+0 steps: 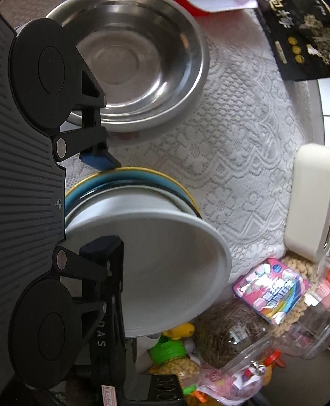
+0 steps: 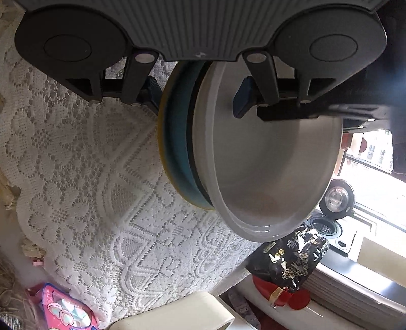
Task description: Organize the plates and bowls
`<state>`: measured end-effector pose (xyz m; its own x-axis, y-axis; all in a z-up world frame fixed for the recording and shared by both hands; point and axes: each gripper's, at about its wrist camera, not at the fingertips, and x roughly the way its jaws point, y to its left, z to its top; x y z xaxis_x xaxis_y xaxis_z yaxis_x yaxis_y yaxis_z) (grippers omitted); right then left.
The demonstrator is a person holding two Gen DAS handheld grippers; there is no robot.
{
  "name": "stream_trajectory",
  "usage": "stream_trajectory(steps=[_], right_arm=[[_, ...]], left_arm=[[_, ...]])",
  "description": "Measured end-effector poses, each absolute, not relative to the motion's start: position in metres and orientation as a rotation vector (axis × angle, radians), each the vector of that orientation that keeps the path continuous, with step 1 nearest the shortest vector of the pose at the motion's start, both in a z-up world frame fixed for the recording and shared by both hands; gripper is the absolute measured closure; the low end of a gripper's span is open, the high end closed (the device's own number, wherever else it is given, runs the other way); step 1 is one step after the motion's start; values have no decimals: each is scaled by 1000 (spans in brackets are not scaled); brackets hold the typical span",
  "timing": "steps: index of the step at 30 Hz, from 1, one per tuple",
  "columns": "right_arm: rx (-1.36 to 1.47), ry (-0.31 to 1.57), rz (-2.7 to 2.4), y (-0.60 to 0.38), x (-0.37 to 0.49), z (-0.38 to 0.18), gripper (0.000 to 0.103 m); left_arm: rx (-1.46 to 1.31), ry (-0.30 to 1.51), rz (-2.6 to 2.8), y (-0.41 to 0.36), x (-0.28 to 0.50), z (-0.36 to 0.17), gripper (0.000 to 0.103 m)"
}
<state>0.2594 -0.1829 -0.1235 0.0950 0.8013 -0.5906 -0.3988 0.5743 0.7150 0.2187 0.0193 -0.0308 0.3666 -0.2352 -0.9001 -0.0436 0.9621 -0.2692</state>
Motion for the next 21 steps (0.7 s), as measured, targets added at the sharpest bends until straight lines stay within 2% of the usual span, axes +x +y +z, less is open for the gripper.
stream_trajectory(steps=[7, 21], right_arm=[[453, 1170, 916, -187, 264, -123, 44], [483, 1217, 934, -191, 267, -129, 45]], left_arm=[[-152, 1187, -93, -1, 231, -26, 39], [-192, 1249, -127, 3, 239, -30, 36]])
